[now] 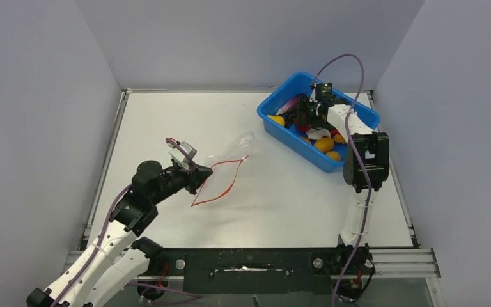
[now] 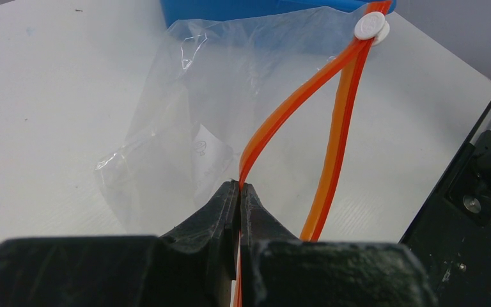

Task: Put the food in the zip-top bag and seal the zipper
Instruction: Pick up the fake vegetable from the bin, then place the fake vegetable in the zipper food storage bag, then pick up the fake vegetable from the bin.

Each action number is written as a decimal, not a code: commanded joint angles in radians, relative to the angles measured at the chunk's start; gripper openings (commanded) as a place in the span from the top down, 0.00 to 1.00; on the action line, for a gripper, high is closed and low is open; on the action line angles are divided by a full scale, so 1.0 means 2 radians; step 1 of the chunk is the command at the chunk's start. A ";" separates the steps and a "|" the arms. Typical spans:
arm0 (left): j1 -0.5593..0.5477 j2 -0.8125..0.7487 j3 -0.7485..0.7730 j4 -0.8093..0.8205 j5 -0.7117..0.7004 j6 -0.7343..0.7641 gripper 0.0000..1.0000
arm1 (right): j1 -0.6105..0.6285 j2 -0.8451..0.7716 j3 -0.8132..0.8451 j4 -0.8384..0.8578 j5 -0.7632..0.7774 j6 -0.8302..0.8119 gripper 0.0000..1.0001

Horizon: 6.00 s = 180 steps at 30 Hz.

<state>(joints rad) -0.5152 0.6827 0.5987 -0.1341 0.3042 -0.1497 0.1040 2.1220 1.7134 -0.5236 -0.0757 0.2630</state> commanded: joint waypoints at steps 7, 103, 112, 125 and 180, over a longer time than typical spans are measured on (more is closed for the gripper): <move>0.004 0.000 0.003 0.030 0.003 -0.002 1.00 | -0.003 -0.088 -0.022 0.025 0.038 -0.004 0.53; 0.009 0.109 0.088 0.104 0.067 -0.269 1.00 | 0.416 -0.465 -0.394 0.273 0.108 0.300 0.52; 0.009 0.127 0.089 0.113 0.079 -0.289 1.00 | 0.416 -0.470 -0.404 0.298 0.106 0.334 0.32; 0.009 0.114 0.060 0.099 0.028 -0.248 1.00 | 0.415 -0.504 -0.371 0.192 0.097 0.233 0.17; 0.010 0.053 0.016 0.015 0.011 -0.021 1.00 | -0.027 -0.041 -0.016 0.023 0.321 -0.194 0.62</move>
<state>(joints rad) -0.5018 0.8154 0.6270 -0.1513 0.3218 -0.2039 0.0753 2.0293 1.5841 -0.4900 0.5568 -0.0860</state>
